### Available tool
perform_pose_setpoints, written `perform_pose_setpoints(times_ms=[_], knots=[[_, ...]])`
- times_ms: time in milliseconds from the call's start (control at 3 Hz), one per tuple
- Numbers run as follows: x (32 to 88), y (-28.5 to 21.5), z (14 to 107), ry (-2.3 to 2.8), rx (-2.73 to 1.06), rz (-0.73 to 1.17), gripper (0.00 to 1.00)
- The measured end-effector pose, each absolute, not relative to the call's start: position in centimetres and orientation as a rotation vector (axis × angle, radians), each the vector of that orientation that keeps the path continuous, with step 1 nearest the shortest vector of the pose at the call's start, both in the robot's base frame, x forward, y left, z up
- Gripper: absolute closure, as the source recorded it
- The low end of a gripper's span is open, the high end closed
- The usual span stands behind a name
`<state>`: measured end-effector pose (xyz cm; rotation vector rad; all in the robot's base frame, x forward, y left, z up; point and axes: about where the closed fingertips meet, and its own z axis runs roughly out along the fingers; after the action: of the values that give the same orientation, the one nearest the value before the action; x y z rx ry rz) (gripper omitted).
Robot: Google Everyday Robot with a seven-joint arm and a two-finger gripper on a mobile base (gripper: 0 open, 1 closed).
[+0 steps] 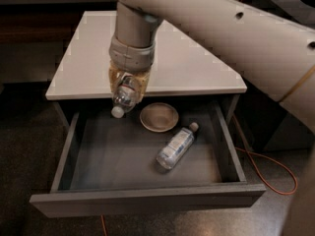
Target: Pick water bottle from top drawer and place on counter
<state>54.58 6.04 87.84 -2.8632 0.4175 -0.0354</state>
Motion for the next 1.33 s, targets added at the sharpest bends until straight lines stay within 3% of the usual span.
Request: perform_pose_setpoints(times_ms=[1333], knots=[[68.0,3.3,87.6,0.507,-2.743,-0.001,1.00]])
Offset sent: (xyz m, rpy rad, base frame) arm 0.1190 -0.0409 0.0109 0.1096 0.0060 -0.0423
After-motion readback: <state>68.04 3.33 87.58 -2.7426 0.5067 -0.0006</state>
